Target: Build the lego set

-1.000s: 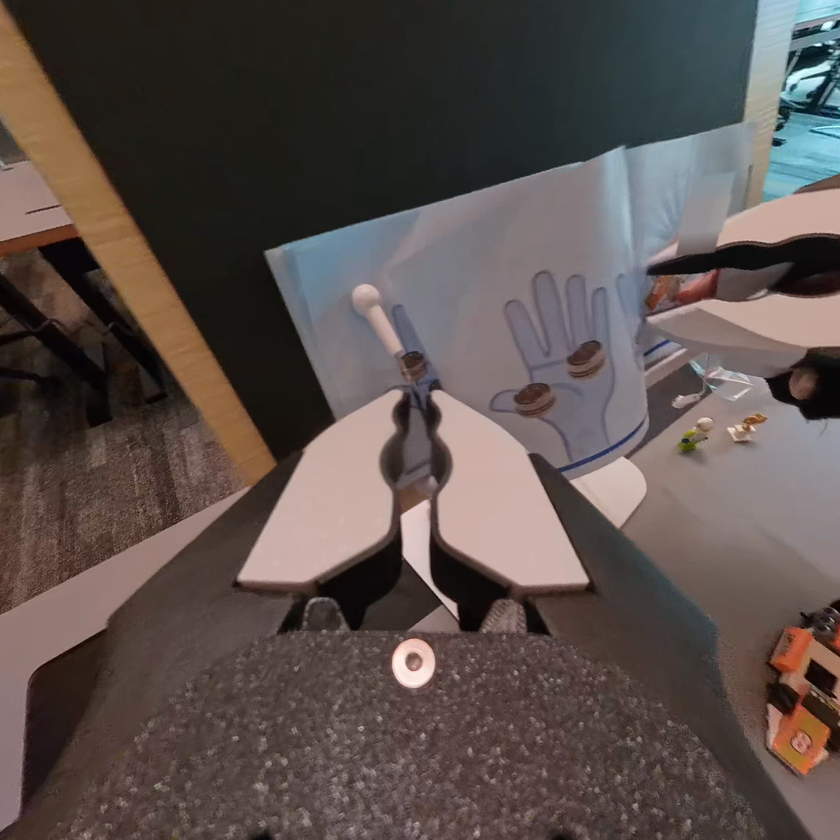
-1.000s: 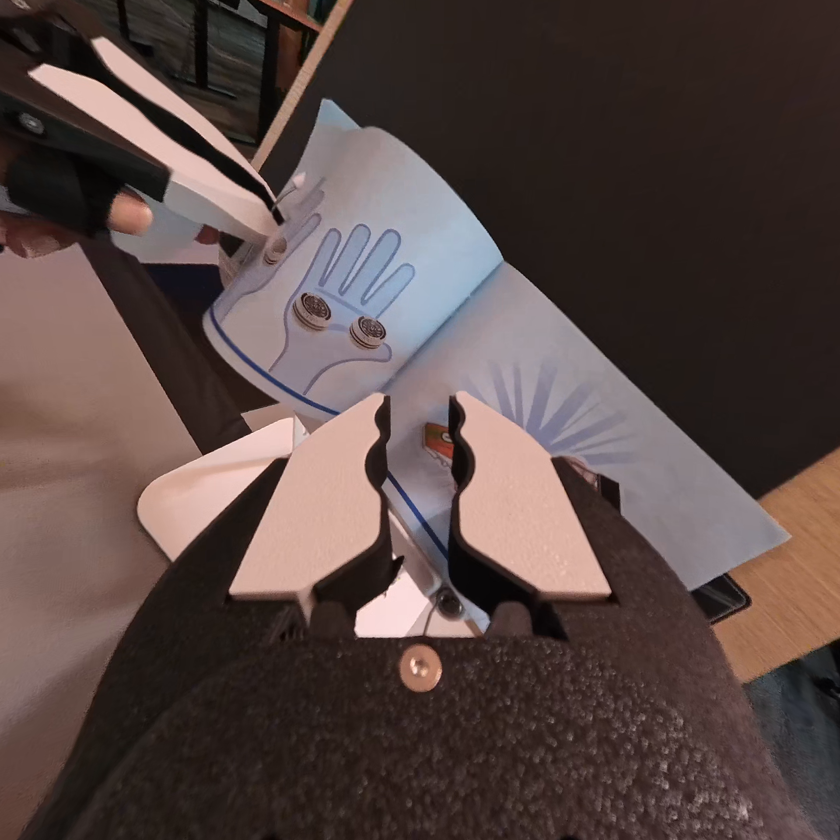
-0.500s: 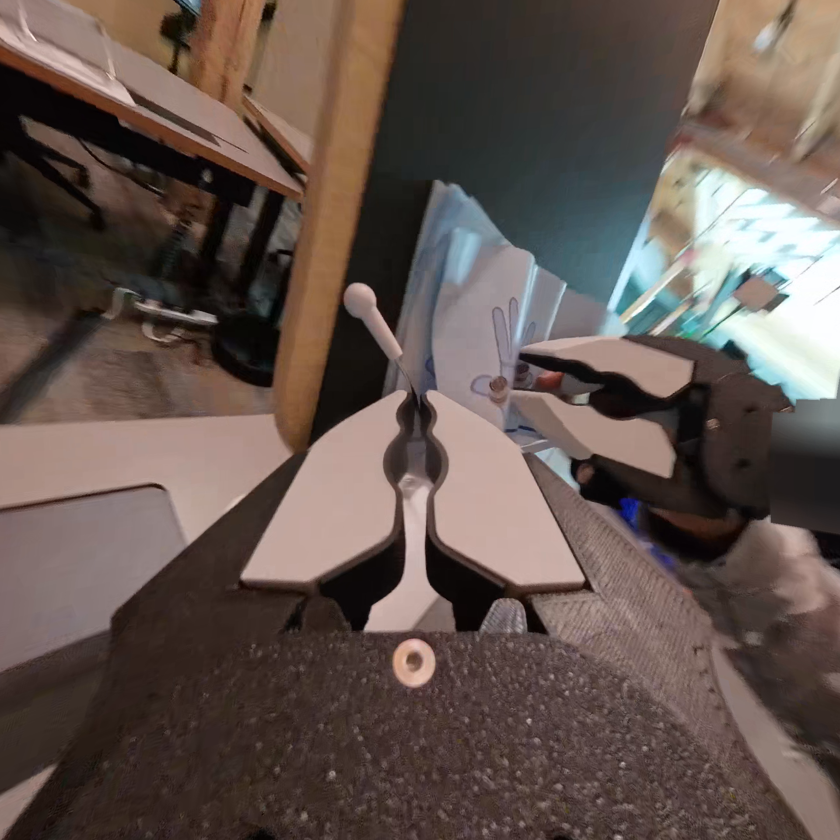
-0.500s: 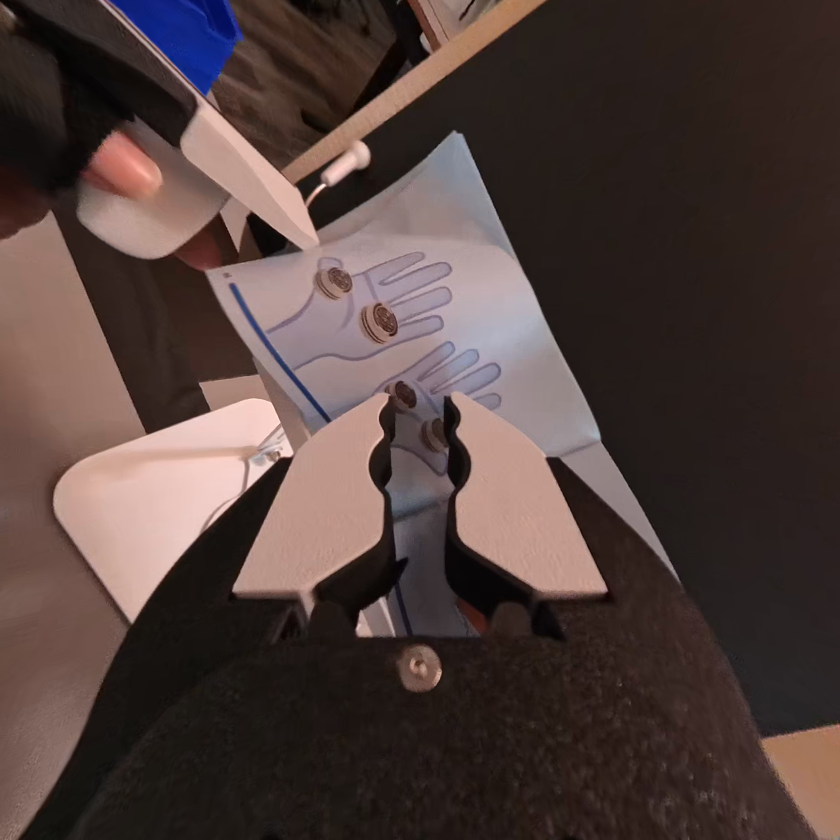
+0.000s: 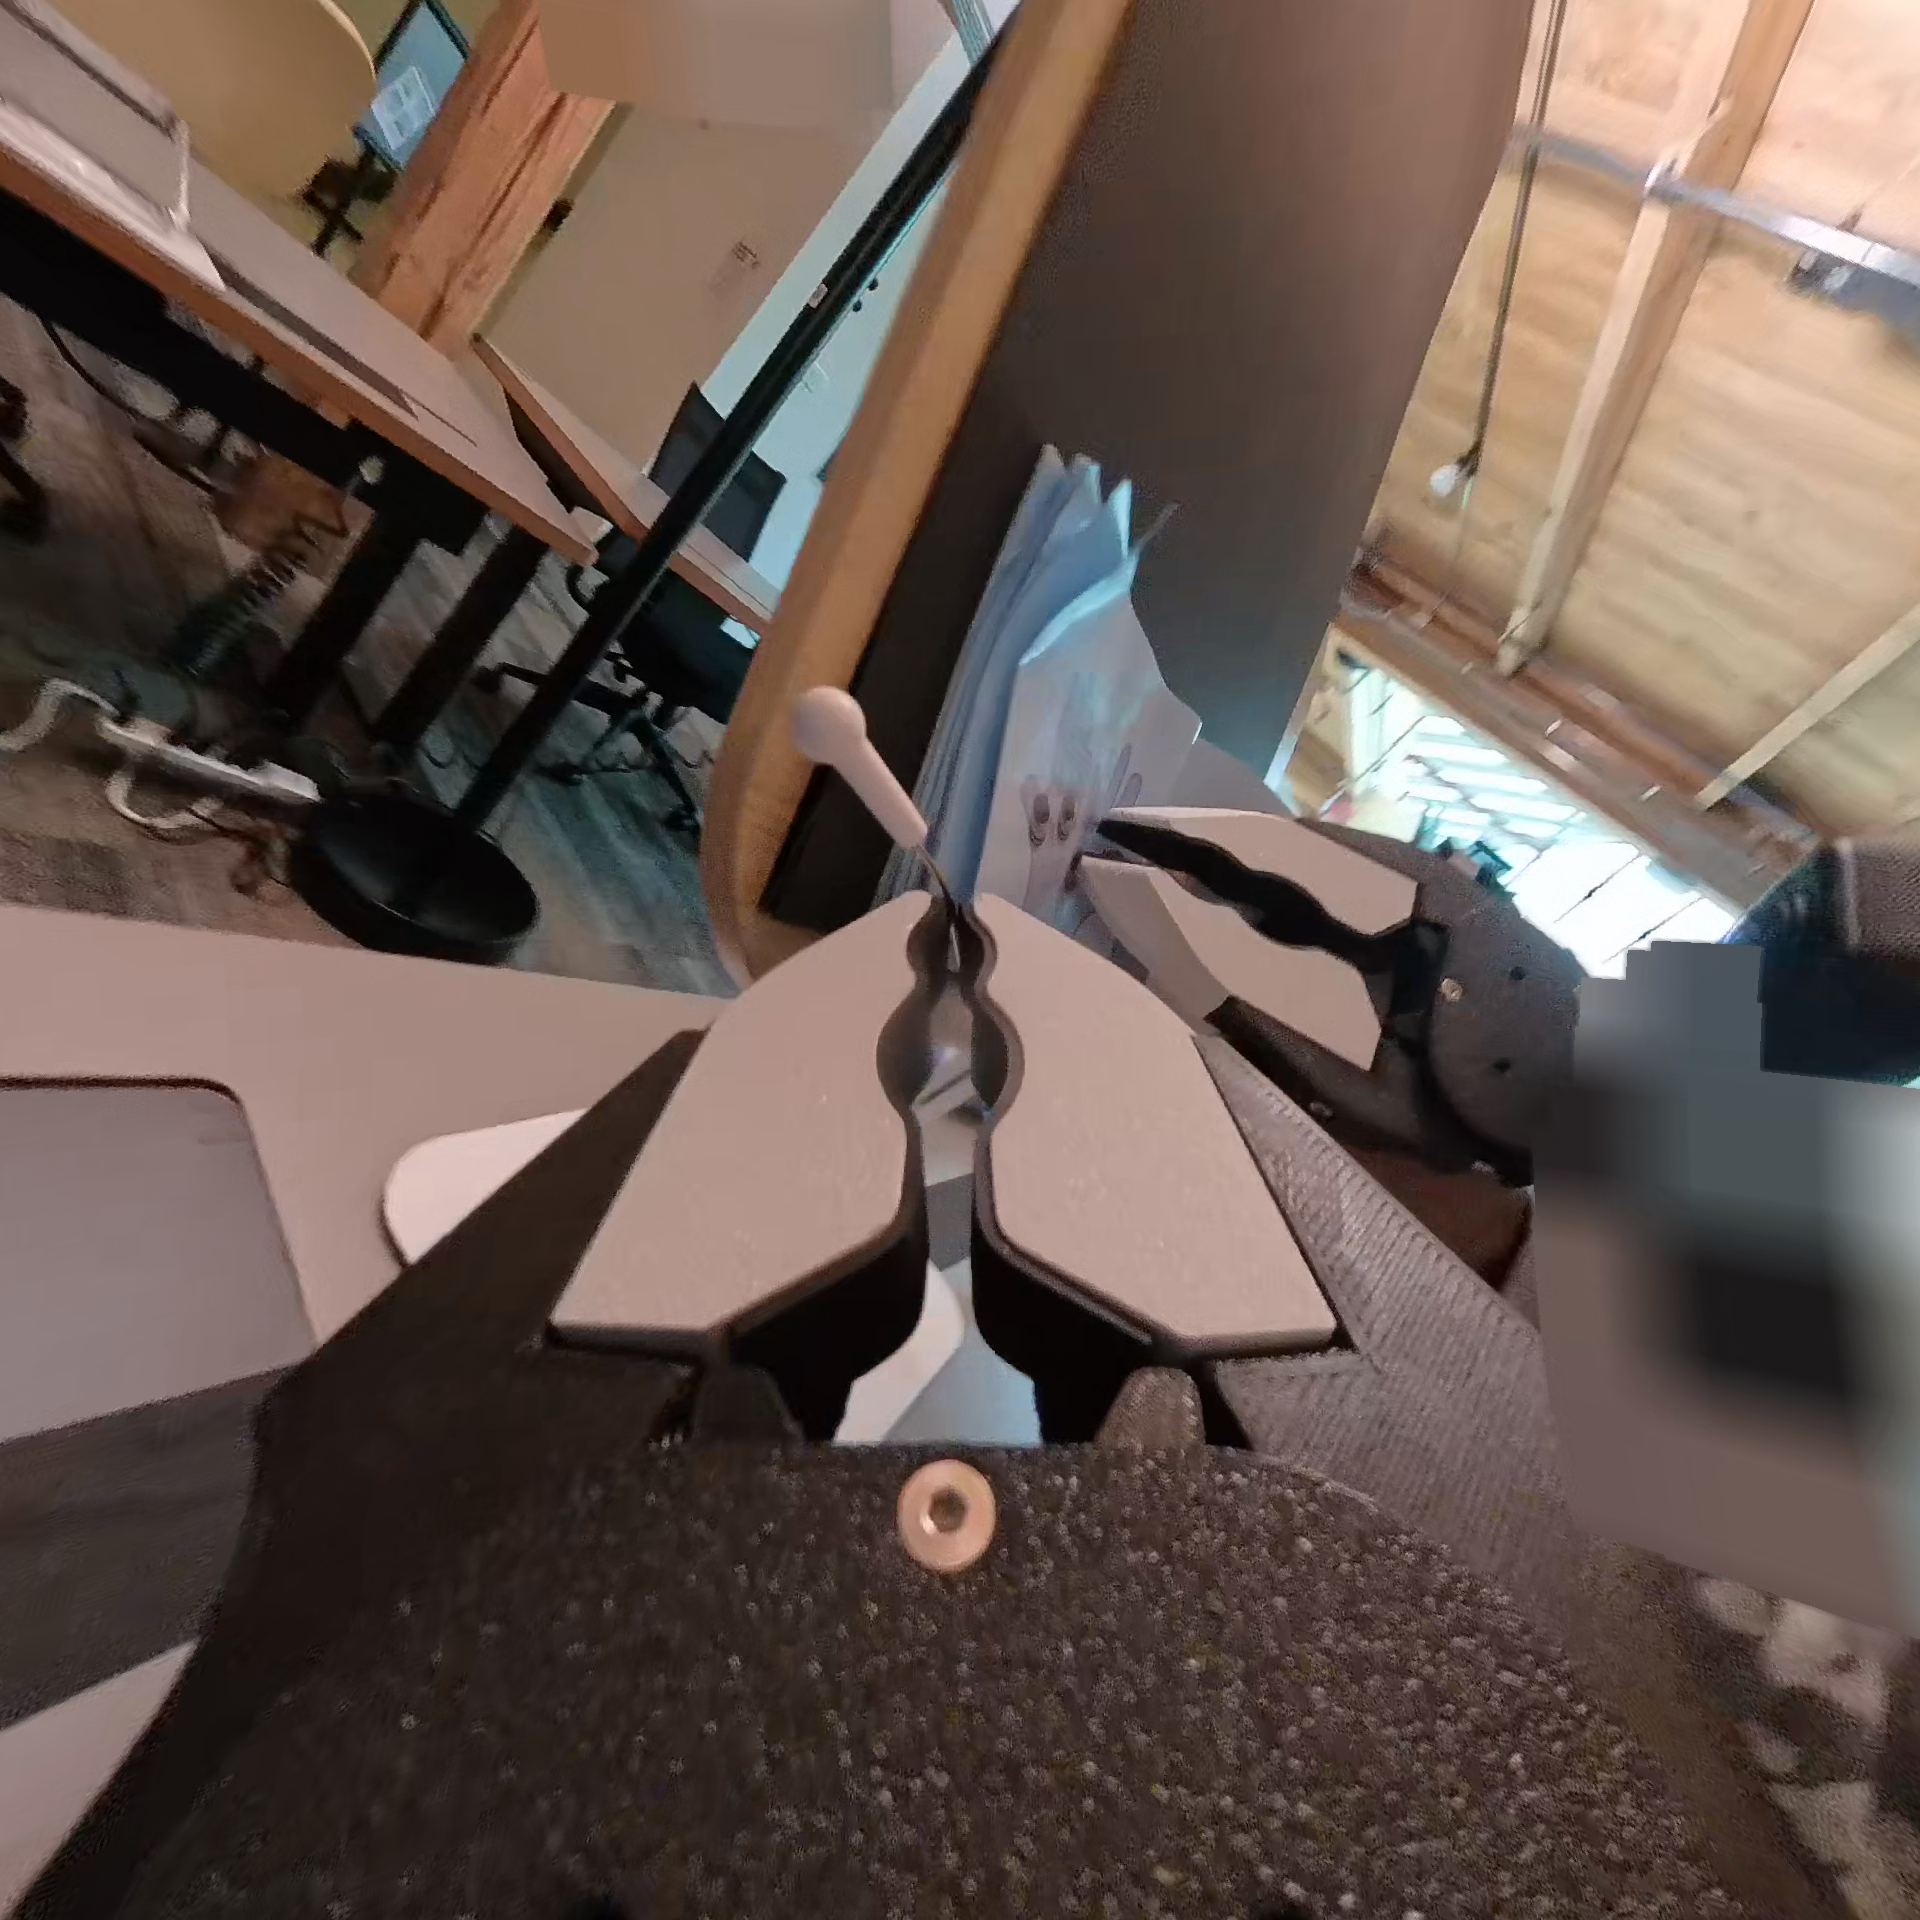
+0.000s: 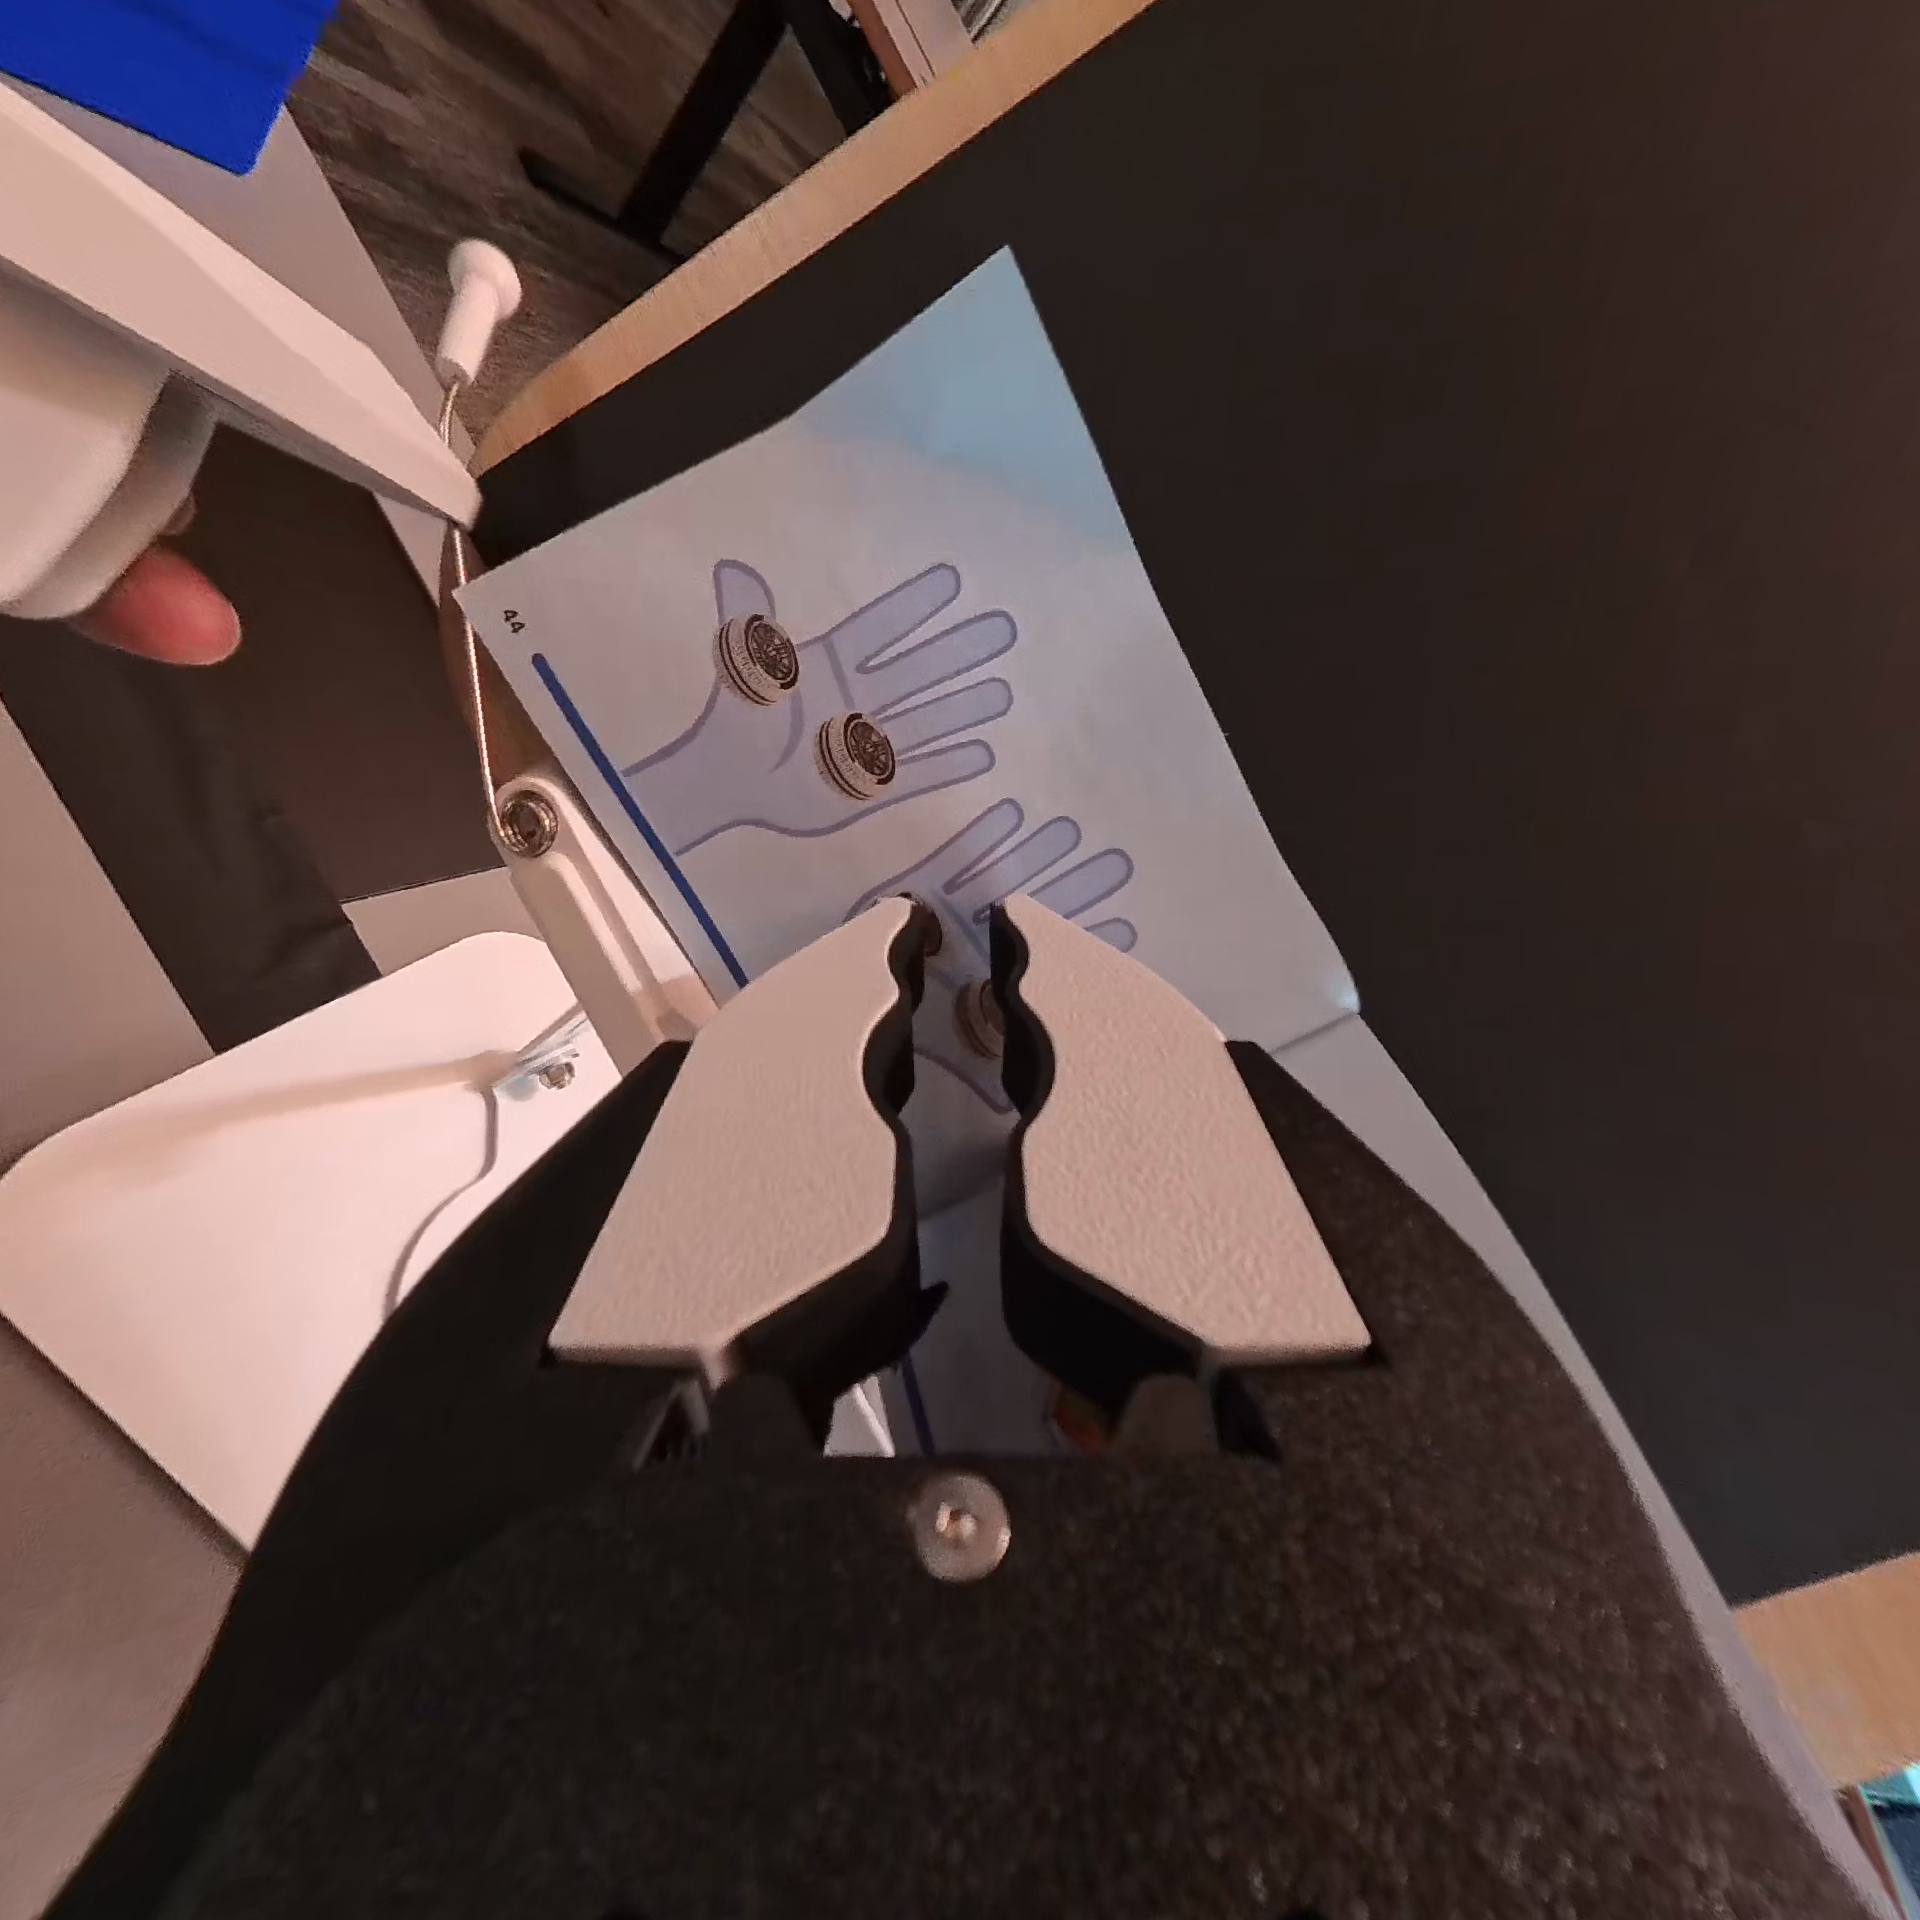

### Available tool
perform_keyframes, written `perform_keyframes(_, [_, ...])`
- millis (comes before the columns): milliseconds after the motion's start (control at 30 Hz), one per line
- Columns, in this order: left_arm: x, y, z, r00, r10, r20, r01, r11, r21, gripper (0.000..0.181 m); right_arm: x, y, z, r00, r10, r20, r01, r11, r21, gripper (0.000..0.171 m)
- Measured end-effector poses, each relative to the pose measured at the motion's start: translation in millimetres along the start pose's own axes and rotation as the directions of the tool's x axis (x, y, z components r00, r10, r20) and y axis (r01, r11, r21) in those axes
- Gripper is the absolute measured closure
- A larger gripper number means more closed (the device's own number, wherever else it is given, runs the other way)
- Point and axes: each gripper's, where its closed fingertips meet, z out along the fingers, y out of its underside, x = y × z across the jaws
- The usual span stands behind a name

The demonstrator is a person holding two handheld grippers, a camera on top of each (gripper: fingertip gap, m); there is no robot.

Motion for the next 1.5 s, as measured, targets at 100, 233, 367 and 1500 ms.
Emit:
perform_keyframes(100, [7, -1, 3, 0.982, 0.180, 0.052, -0.178, 0.983, -0.038, 0.180, 0, 1, 0, 1.000, 0.001, -0.015, -0.001, 1.000, -0.003, 0.159])
perform_keyframes(233, [6, -4, 7, 0.957, 0.268, 0.115, -0.257, 0.961, -0.102, 0.179, 1, 1, 2, 0.999, 0.023, -0.026, -0.024, 0.999, -0.024, 0.160])
perform_keyframes(367, [-5, 0, -1, 0.994, 0.066, 0.082, -0.067, 0.998, 0.006, 0.179, 1, 2, 3, 0.999, 0.043, -0.029, -0.043, 0.999, -0.021, 0.160])
perform_keyframes(1500, [4, -6, 33, 0.768, 0.579, 0.275, -0.455, 0.795, -0.402, 0.177, -2, 4, 10, 0.997, 0.057, -0.046, -0.058, 0.998, -0.024, 0.160])
